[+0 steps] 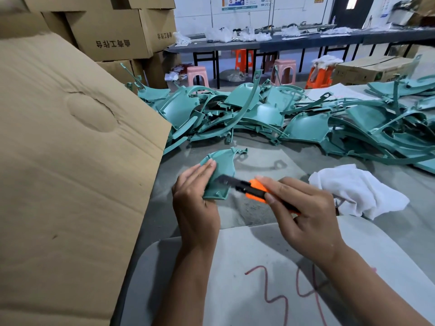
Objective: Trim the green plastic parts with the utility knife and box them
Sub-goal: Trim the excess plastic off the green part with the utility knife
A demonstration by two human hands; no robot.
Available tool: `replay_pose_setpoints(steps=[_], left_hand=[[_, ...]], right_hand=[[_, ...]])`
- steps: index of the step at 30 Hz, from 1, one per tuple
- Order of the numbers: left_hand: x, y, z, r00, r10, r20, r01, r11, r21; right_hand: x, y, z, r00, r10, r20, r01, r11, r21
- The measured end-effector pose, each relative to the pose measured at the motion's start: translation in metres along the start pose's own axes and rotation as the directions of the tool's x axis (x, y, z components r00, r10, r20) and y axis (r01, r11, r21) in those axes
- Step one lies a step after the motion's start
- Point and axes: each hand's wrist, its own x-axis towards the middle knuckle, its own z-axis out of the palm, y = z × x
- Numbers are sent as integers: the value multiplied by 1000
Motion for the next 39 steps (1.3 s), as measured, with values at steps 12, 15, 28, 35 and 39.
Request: replay_pose_setpoints(steps=[12, 15, 28, 35, 39], left_hand=[[-1, 12, 0, 988, -147, -37, 146, 988, -43], [-1, 15, -1, 992, -120, -24, 119, 992, -35], [-7, 23, 6, 993, 120, -21, -118, 990, 79], [-14, 40, 16, 892, 152, 426, -241, 956, 164], [-15, 29, 12, 871, -25, 490, -68, 983, 170]], right_hand=[[1, 1, 2, 988, 17, -155, -61, 956, -288], [-1, 4, -4, 985, 3, -173, -38, 979, -202], [5, -9, 7, 801, 568, -191, -463, 789, 403], [9, -9, 7, 782, 614, 109, -595, 683, 423], [1, 6, 5, 728, 685, -22, -663, 713, 229]])
